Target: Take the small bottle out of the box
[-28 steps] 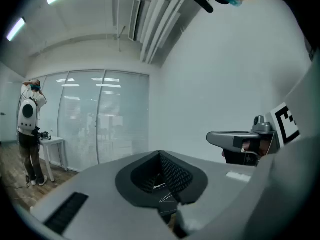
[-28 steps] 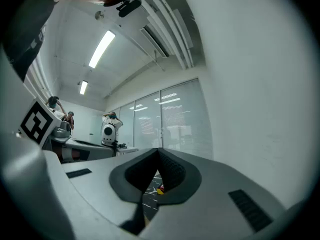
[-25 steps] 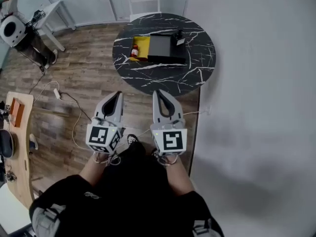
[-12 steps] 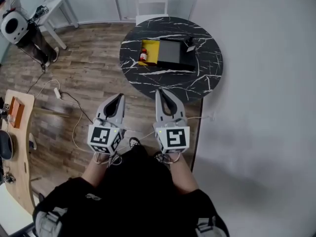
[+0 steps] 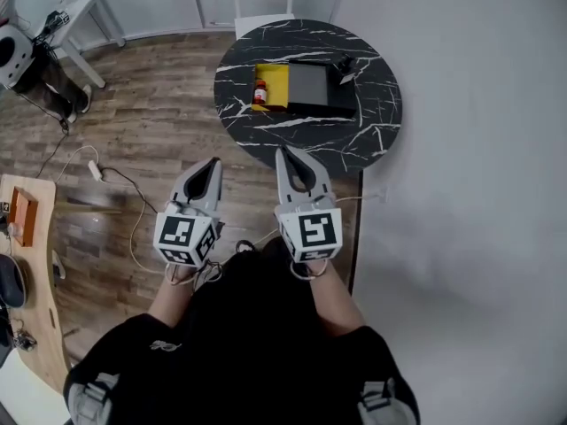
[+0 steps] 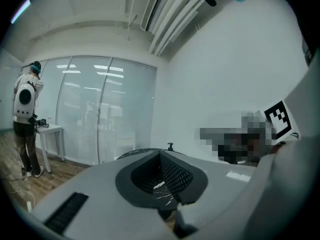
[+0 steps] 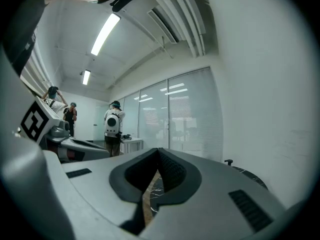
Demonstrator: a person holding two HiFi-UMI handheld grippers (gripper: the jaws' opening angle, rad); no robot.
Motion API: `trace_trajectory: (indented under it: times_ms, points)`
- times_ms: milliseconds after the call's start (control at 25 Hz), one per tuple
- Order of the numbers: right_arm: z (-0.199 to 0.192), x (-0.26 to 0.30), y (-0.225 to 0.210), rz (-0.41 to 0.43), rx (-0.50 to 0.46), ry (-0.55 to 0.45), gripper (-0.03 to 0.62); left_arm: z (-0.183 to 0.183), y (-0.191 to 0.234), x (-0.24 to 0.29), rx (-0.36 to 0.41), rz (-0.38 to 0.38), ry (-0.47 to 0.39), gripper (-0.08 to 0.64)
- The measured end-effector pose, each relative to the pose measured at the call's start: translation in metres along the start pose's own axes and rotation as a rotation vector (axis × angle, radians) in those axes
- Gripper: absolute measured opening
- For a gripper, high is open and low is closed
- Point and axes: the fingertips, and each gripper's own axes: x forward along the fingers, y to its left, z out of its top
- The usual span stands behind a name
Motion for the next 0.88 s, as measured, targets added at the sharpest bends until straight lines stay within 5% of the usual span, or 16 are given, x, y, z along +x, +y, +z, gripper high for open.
trace_trajectory:
  times_ms: [480, 880]
  points:
    - [-0.024, 0.055, -0.023, 0.005, 0.043, 0.072, -0.003, -0.010, 0.035, 0.050, -0.029, -0.005, 0.052, -0.002]
    - [-0.051, 0.146, -0.084, 0.028, 0.082, 0.150, -0.003, -0.013, 0.074, 0.160, -0.012, -0.025, 0.135, -0.002]
